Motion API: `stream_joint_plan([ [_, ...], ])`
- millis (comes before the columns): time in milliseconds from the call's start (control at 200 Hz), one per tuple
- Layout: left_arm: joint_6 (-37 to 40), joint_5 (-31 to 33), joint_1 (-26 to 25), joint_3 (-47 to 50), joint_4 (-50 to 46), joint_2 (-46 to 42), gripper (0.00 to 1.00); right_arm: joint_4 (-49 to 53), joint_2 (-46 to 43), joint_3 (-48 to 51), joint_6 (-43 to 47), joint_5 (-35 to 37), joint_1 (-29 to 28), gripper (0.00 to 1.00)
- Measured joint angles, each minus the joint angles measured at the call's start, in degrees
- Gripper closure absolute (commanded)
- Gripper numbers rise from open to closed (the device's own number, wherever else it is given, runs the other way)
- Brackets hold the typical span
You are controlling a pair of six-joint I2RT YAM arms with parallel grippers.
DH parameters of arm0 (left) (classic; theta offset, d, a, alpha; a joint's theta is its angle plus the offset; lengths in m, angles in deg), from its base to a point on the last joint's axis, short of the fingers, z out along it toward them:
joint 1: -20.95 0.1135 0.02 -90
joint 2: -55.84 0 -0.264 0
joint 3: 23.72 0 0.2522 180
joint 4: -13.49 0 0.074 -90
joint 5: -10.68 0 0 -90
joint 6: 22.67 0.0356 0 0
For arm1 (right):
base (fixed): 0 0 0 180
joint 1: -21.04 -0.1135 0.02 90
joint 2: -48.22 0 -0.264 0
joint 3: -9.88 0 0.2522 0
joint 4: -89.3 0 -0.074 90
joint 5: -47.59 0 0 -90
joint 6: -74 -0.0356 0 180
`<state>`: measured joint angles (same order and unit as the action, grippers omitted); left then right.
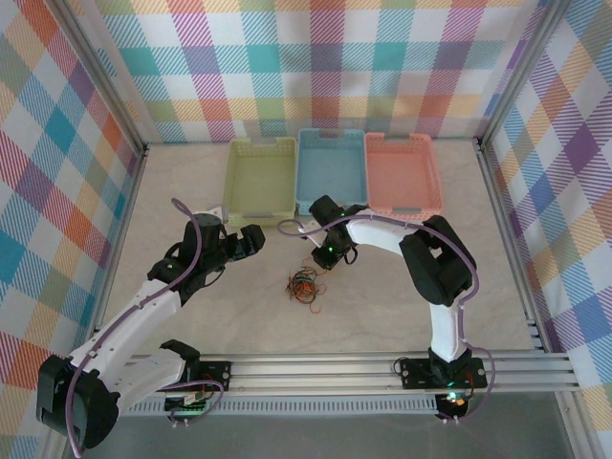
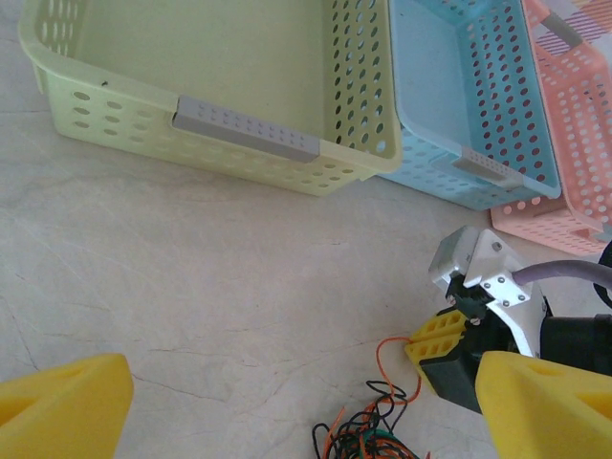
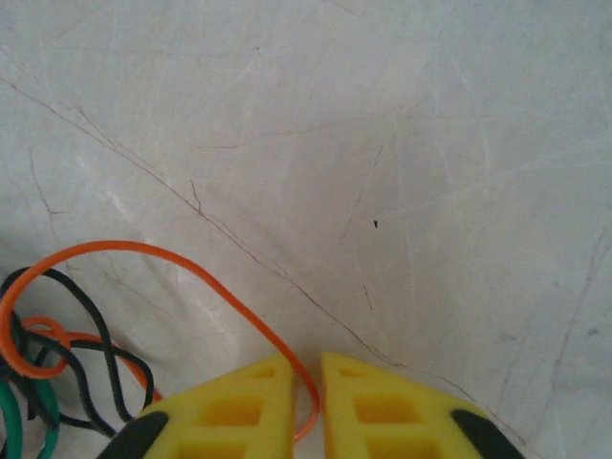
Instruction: Untangle the cables
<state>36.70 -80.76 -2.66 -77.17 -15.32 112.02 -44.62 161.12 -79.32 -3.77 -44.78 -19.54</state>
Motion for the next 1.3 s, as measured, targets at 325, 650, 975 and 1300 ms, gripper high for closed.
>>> stream_joint_plan([
  [325, 0.00, -1.57, 0.00, 0.00, 0.68, 0.00, 0.08, -14.88, -15.26, 15.41, -4.33, -2.10, -0.17, 1.00],
  [650, -0.02, -6.95, 0.00, 0.07, 4.70, 0.15, 0.20, -33.73, -25.86, 26.58, -12.66, -5.84, -0.26, 1.00],
  [975, -0.44, -16.02, -1.42, -0.28, 8.33, 9.49, 0.38, -39.63, -26.12, 29.07, -16.70, -8.90, 2.51, 1.00],
  [1300, 2.38, -18.43, -9.60, -6.49, 7.06, 18.27, 0.41, -42.77, -26.86, 30.82, -20.83, -15.34, 7.02, 1.00],
])
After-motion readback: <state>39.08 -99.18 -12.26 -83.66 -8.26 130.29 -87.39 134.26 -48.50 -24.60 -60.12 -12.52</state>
